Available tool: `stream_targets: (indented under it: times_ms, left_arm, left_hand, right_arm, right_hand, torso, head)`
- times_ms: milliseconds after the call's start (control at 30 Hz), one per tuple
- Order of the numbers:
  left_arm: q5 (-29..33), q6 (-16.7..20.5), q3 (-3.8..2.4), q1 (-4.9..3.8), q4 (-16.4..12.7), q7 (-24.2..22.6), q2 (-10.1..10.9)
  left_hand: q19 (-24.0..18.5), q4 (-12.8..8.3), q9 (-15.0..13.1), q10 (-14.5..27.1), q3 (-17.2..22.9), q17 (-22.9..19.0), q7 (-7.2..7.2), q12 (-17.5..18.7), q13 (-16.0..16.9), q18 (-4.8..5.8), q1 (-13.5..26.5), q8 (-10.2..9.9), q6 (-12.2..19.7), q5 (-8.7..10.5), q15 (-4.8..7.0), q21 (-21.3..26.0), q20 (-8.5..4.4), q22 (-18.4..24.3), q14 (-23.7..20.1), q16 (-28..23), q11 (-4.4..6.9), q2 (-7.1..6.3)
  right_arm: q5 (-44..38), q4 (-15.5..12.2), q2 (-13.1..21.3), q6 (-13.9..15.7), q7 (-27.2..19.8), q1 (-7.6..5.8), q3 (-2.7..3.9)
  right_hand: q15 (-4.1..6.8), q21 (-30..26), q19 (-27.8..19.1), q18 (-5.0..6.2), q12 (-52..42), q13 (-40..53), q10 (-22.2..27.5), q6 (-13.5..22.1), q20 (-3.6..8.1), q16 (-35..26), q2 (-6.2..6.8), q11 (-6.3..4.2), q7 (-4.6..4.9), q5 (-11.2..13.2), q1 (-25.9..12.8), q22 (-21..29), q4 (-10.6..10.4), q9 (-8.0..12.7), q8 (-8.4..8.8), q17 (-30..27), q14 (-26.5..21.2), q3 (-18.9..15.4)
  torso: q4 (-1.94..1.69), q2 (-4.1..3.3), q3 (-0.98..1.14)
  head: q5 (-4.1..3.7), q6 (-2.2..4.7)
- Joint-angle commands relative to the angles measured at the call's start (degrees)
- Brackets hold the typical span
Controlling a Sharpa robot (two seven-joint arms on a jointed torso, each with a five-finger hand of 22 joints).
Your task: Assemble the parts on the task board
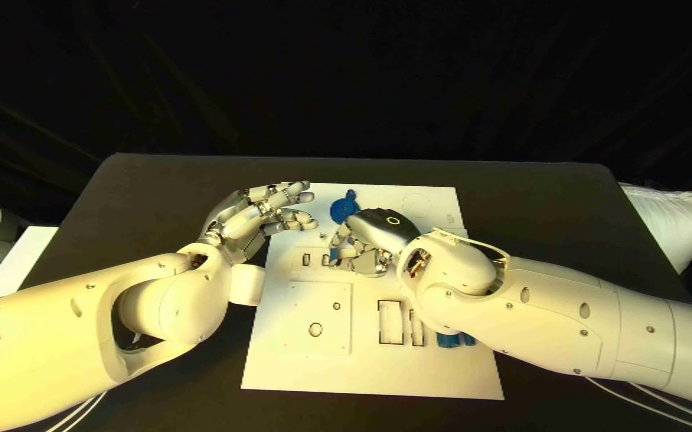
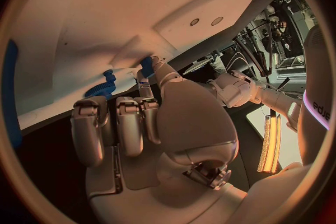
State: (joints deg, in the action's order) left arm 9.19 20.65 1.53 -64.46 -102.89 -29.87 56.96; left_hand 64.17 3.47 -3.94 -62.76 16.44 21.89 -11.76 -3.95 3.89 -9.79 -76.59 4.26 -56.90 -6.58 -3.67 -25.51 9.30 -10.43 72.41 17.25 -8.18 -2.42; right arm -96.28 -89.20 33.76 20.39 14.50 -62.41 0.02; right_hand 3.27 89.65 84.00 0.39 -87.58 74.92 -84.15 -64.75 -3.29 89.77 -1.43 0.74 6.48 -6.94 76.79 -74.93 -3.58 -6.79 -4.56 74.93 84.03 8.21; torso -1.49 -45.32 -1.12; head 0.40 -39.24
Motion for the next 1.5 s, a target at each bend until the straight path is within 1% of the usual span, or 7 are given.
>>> stream_targets:
  times_ms: [33,367,633,733,1100,1300,1500]
  left_arm:
    - [0.0,-1.3,-0.03,-0.03,-0.1,-0.5,-0.1]
    - [0.0,-1.2,-0.03,-0.03,-0.1,-0.4,0.1]
    - [0.0,-1.2,-0.03,-0.03,0.0,-0.4,0.1]
    - [0.0,-1.2,-0.03,-0.03,-0.1,-0.3,0.1]
    - [0.0,-1.2,-0.03,-0.03,-0.1,-0.3,0.1]
    - [0.0,-1.2,-0.03,-0.03,-0.1,-0.3,0.1]
    - [0.0,-1.3,-0.03,-0.03,-0.1,-0.3,0.1]
  left_hand:
    - [-0.5,-0.2,0.0,0.3,0.0,0.1,-0.41,0.3,-0.1,-0.52,0.1,-0.3,0.2,0.14,0.07,-0.2,-0.12,-0.1,-0.5,-0.2,-0.01,0.20]
    - [-0.5,-0.2,0.0,0.3,0.0,0.1,-0.41,0.3,-0.1,-0.52,0.1,-0.3,0.2,0.14,0.07,-0.2,-0.12,-0.1,-0.5,-0.2,-0.01,0.20]
    - [-0.5,-0.3,0.0,0.4,0.1,0.2,-0.44,0.3,-0.1,-0.52,0.1,-0.3,0.2,0.14,0.06,-0.2,-0.11,-0.1,-0.6,-0.3,-0.03,0.16]
    - [-0.5,-0.3,0.0,0.4,0.1,0.2,-0.44,0.3,-0.1,-0.52,0.1,-0.3,0.2,0.14,0.06,-0.2,-0.11,-0.1,-0.6,-0.3,-0.03,0.16]
    - [-0.5,-0.3,0.0,0.4,0.1,0.2,-0.44,0.3,-0.1,-0.52,0.1,-0.3,0.2,0.14,0.06,-0.2,-0.11,-0.1,-0.6,-0.3,-0.03,0.16]
    - [-0.5,-0.3,0.0,0.4,0.1,0.2,-0.44,0.3,-0.1,-0.52,0.1,-0.3,0.2,0.14,0.06,-0.2,-0.11,-0.1,-0.6,-0.3,-0.03,0.16]
    - [-0.5,-0.3,0.0,0.4,0.1,0.2,-0.44,0.3,-0.1,-0.52,0.1,-0.3,0.2,0.14,0.06,-0.2,-0.11,-0.1,-0.6,-0.3,-0.03,0.16]
  right_arm:
    - [-1.2,0.3,-0.1,-3.3,0.9,0.34,-0.14]
    - [-2.3,0.3,0.1,-4.2,2.0,0.51,-0.15]
    - [-3.0,0.2,-0.1,-5.0,2.5,0.55,-0.16]
    - [-3.3,0.1,-0.2,-5.4,2.7,0.55,-0.16]
    - [-3.9,0.1,-0.2,-6.0,3.7,0.56,-0.16]
    - [-4.4,0.2,-0.4,-5.4,4.6,0.56,-0.17]
    - [-4.7,0.3,-0.5,-3.9,5.3,0.56,-0.19]
  right_hand:
    - [-0.09,0.4,6.0,-0.39,0.2,13.8,-4.8,-1.5,0.37,0.2,-0.11,-0.04,-1.19,-0.2,-0.2,-15.1,-0.4,0.1,-0.28,15.1,6.0,-0.1]
    - [-0.26,0.4,6.0,-0.39,0.9,13.5,-4.5,-1.0,0.23,0.2,0.60,0.16,-0.94,-0.1,-0.6,-15.1,-0.4,0.2,0.16,15.1,6.0,-0.2]
    - [-0.66,0.4,6.0,-0.39,1.5,13.2,-4.3,0.0,-0.09,0.2,2.14,0.62,-0.39,-1.3,-1.3,-15.1,-0.4,0.4,0.81,15.1,6.0,-0.5]
    - [-0.78,0.4,6.0,-0.39,1.7,13.1,-4.2,0.3,-0.21,0.2,2.52,0.76,-0.23,-1.6,-1.6,-15.1,-0.5,0.4,0.91,15.1,6.0,-0.6]
    - [-0.98,0.4,6.0,-0.39,2.2,12.9,-4.0,0.9,-0.41,0.2,3.09,0.99,0.02,-1.7,-2.2,-15.1,-0.7,0.5,0.97,15.1,6.0,-0.8]
    - [-1.43,0.4,6.0,-0.39,3.4,12.3,-3.4,2.6,-0.79,0.2,4.04,1.52,0.63,-1.1,-3.3,-15.1,-1.3,0.9,1.09,15.1,6.0,-1.2]
    - [-1.92,0.4,6.0,-0.39,4.9,11.6,-2.7,4.7,-1.29,0.2,5.12,2.04,1.14,0.9,-5.1,-15.1,-2.8,1.2,1.04,15.1,6.0,-1.9]
  torso:
    - [0.08,0.05,-0.02]
    - [-0.02,0.04,-0.01]
    - [0.09,0.06,-0.02]
    - [0.05,0.07,-0.05]
    - [0.00,0.06,-0.03]
    - [0.03,0.06,-0.02]
    - [0.01,0.06,-0.01]
  head:
    - [0.16,-0.17]
    - [0.07,-0.30]
    - [0.27,-0.12]
    - [0.45,-0.22]
    - [0.20,-0.27]
    - [0.18,-0.19]
    - [0.22,-0.18]
